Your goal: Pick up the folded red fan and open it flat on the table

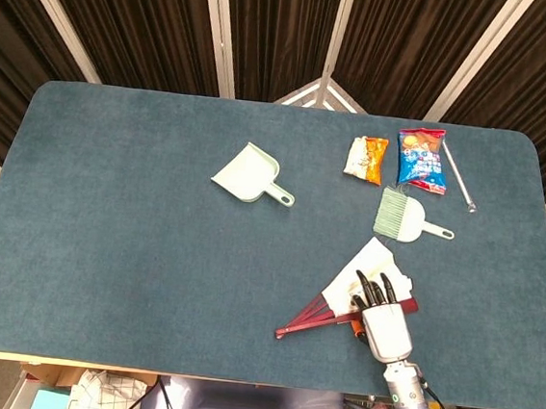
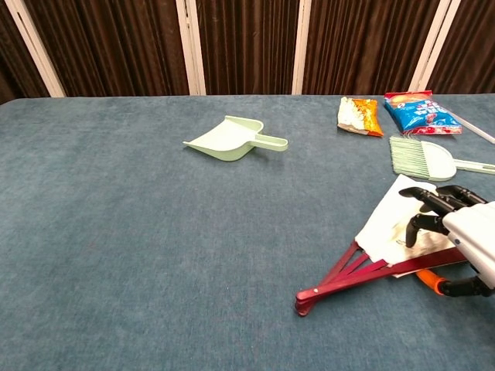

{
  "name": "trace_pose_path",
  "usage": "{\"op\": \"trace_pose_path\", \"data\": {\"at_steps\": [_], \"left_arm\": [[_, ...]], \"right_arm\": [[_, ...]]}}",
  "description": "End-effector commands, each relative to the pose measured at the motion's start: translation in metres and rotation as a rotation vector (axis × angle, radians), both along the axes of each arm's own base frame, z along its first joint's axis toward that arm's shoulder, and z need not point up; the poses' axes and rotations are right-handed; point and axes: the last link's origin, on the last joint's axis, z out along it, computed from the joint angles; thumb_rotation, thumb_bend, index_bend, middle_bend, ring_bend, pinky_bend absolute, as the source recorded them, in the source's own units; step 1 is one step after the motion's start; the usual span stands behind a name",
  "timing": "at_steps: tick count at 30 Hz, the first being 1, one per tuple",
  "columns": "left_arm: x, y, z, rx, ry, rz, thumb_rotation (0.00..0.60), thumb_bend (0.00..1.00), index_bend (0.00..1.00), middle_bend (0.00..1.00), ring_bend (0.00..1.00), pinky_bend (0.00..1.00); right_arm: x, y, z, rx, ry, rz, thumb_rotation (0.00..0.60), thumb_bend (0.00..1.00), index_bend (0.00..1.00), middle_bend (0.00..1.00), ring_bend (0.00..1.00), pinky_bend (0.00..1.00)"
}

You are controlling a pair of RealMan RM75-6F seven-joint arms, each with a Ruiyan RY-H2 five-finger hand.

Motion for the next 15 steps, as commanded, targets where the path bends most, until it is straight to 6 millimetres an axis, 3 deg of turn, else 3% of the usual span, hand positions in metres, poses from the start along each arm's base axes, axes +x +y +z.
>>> {"op": "trace_pose_path", "data": {"at_steps": [1,9,15], "left_arm": [[0.0,0.0,-0.001,-0.002,0.0,0.0,0.6,0.16,0.11,0.0,0.0,0.06],[0.0,0.001,-0.002,-0.008,0.001,0.004,0.6,0.16,0.11,0.0,0.0,0.06],[0.0,0.001,-0.002,-0.008,0.0,0.003,0.6,0.16,0.11,0.0,0.0,0.06]], "right_arm": [[-0.001,-0.001,-0.001,0.006,-0.005,-0.002,0.6,0.36,0.63,0.14,0.25,0.13],[0.0,-0.003,0.004,-0.004,-0.033,0.024,0.6,0.4,0.77,0.18,0.28,0.14],[-0.001,-0.005,0.019,-0.042,-0.07,0.038,0.6,0.41,0.8,0.18,0.28,0.15]]}}
